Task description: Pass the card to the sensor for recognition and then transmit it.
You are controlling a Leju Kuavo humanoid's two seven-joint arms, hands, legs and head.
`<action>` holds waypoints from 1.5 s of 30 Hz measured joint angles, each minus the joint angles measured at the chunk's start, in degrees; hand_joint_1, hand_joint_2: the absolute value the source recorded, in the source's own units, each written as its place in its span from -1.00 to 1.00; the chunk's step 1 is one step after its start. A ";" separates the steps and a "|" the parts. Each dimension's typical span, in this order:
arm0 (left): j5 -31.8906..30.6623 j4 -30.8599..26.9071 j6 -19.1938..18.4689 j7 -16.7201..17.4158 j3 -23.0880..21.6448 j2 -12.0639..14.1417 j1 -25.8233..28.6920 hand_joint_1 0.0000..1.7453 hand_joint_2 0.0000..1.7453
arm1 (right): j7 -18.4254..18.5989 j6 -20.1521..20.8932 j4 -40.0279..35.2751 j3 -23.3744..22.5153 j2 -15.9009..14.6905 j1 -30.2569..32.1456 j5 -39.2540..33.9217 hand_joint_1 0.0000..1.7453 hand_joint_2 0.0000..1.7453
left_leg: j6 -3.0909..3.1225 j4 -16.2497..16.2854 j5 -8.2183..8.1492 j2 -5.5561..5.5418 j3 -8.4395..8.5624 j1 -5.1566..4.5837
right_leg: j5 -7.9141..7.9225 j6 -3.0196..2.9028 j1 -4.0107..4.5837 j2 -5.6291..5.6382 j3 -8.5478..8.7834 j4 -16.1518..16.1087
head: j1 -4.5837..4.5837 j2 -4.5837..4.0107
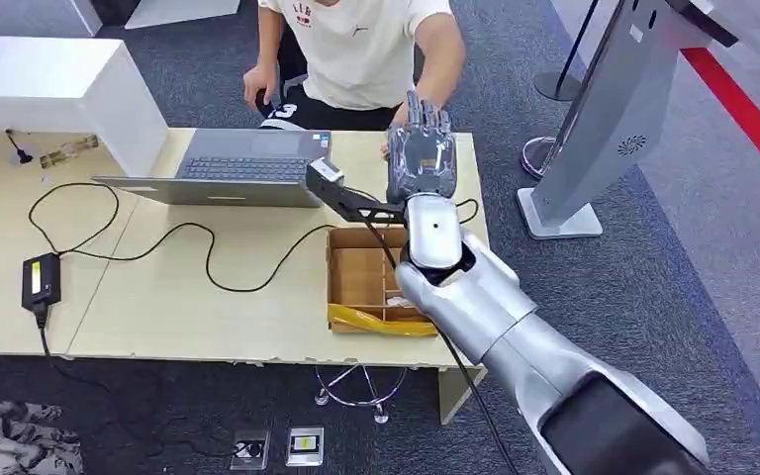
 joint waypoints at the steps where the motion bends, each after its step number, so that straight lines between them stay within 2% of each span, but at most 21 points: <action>1: -0.02 0.00 0.00 0.00 0.00 0.00 0.00 -1.00 1.00 | 0.33 -0.71 0.29 0.13 0.11 0.00 0.35 -1.00 1.00 | 0.00 0.00 0.00 0.00 0.00 0.00 | 0.00 0.00 0.00 0.00 -0.01 0.00 | 0.00 0.00; 3: -0.39 0.00 0.00 0.00 0.00 0.00 0.04 -1.00 1.00 | 0.04 -2.98 0.55 0.42 0.11 -0.05 1.36 -1.00 1.00 | 0.00 0.00 0.00 0.00 -0.01 0.00 | 0.00 0.00 0.00 0.00 -0.01 0.00 | 0.00 0.02; 6: -1.23 0.00 0.00 0.00 0.00 0.02 0.17 -1.00 1.00 | -2.41 -7.29 0.72 0.57 0.00 -0.03 2.45 -1.00 1.00 | 0.00 0.00 0.00 0.04 0.00 0.00 | 0.00 0.00 0.00 0.03 -0.01 0.00 | 0.00 0.00; 9: -1.79 0.00 0.00 0.00 0.00 0.07 0.23 -1.00 1.00 | -4.17 -8.13 -1.69 0.24 -0.57 1.06 2.67 -1.00 1.00 | 0.00 0.01 0.00 0.03 0.03 0.00 | 0.00 0.00 0.00 0.03 -0.01 0.00 | 0.00 0.00; 16: -2.60 0.00 -0.02 0.00 -0.02 0.30 0.50 -1.00 1.00 | -6.90 0.12 -19.92 -2.40 -5.35 9.42 2.21 -1.00 1.00 | 0.00 0.01 -0.01 0.06 0.08 0.00 | 0.00 0.00 -0.01 0.11 0.00 -0.02 | 0.00 0.02; 19: -2.97 0.02 -0.04 0.61 -0.02 0.46 0.72 -1.00 1.00 | -8.06 3.51 -31.92 -3.58 -8.59 15.79 0.83 -1.00 1.00 | -0.01 0.01 -0.04 0.04 0.04 -0.01 | -0.01 -0.01 -0.01 0.11 -0.07 -0.02 | 0.00 0.00; 24: -4.46 0.02 -0.22 1.42 -0.02 0.96 0.80 -1.00 1.00 | -8.52 9.72 -47.35 -4.55 -13.92 24.74 -4.00 -1.00 1.00 | 0.02 0.00 -0.08 0.14 0.05 0.00 | -0.01 -0.01 -0.01 0.23 -0.06 -0.04 | 0.00 0.00; 29: -5.07 0.00 -0.28 1.75 -0.04 1.33 0.76 -1.00 1.00 | -8.22 11.91 -57.09 -4.46 -18.36 31.27 -6.03 -1.00 1.00 | 0.01 -0.01 -0.08 0.22 0.05 0.00 | -0.01 -0.01 -0.01 0.27 -0.07 -0.04 | 0.00 0.00; 32: -5.09 0.02 -0.26 1.75 -0.07 1.46 0.75 -1.00 1.00 | -6.71 13.13 -59.10 -4.41 -20.33 34.30 -4.63 -1.00 1.00 | 0.02 -0.01 -0.08 0.22 0.05 0.00 | -0.01 -0.01 -0.01 0.27 -0.06 -0.04 | 0.00 0.00; 37: -5.22 0.02 -0.22 1.73 -0.07 1.49 0.67 -1.00 1.00 | -5.75 14.03 -58.75 -3.45 -22.78 36.97 2.10 -1.00 1.00 | 0.02 -0.01 -0.08 0.22 0.03 -0.01 | 0.00 -0.01 -0.01 0.27 -0.06 -0.04 | -0.02 0.02; 41: -5.55 0.00 -0.22 1.73 -0.11 1.49 0.57 -1.00 1.00 | -4.65 13.92 -55.91 -2.43 -23.39 37.23 5.60 -1.00 1.00 | 0.02 -0.01 -0.08 0.22 0.02 0.00 | -0.01 -0.01 -0.01 0.26 -0.06 -0.04 | 0.00 0.00; 45: -5.60 0.00 -0.24 1.73 -0.20 1.49 0.52 -1.00 1.00 | -4.50 13.46 -53.09 -1.44 -23.52 37.39 5.86 -1.00 1.00 | 0.02 -0.01 -0.08 0.22 0.01 0.00 | -0.01 -0.01 -0.01 0.26 -0.06 -0.04 | 0.00 0.00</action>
